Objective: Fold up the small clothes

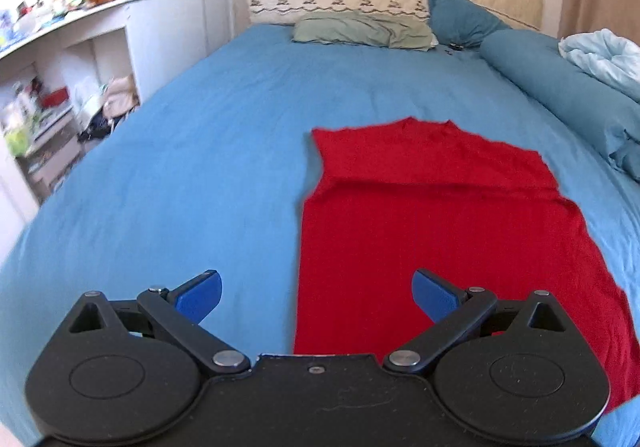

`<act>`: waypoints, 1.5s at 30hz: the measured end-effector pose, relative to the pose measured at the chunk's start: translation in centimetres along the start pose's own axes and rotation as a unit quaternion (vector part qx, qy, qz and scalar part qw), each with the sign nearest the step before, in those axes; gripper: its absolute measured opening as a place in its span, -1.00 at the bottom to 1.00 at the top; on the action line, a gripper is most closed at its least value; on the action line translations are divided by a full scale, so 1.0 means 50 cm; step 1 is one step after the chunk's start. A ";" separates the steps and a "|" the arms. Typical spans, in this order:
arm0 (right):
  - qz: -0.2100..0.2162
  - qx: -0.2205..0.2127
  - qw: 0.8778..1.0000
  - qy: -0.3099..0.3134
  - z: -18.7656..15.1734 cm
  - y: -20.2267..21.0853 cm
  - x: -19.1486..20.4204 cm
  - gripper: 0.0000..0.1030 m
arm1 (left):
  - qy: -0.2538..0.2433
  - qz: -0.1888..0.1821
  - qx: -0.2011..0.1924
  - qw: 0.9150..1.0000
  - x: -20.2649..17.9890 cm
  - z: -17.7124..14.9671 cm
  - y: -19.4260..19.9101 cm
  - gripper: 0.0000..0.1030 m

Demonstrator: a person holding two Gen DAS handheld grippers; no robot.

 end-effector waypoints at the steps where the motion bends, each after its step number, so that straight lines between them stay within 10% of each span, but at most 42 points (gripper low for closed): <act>1: 0.002 0.005 1.000 -0.002 -0.026 0.001 -0.001 1.00 | 0.008 -0.001 0.001 1.000 0.000 -0.024 0.003 0.95; 16: -0.007 0.020 1.000 -0.015 -0.205 0.057 0.031 1.00 | 0.051 -0.002 0.006 0.999 -0.010 -0.237 0.045 0.25; 23: -0.025 0.062 0.996 -0.064 -0.251 0.032 0.008 0.50 | 0.058 0.002 0.004 0.998 -0.002 -0.249 0.041 0.04; 39: -0.043 0.066 0.994 -0.074 -0.287 0.012 0.010 0.18 | 0.077 -0.001 0.025 0.997 0.006 -0.279 0.016 -0.31; 45: -0.042 0.064 0.995 -0.070 -0.283 0.005 0.016 -0.40 | 0.082 -0.007 0.025 0.996 0.002 -0.277 0.018 -0.72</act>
Point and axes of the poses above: each gripper's, at about its wrist camera, not at the fingertips, and y roughly against the way its jaws point, x to its left, z to its top, the point moved 7 cm from there along -y, roughly the way its jaws point, and after that the axes turned 1 degree about y, right-handed, at the moved point
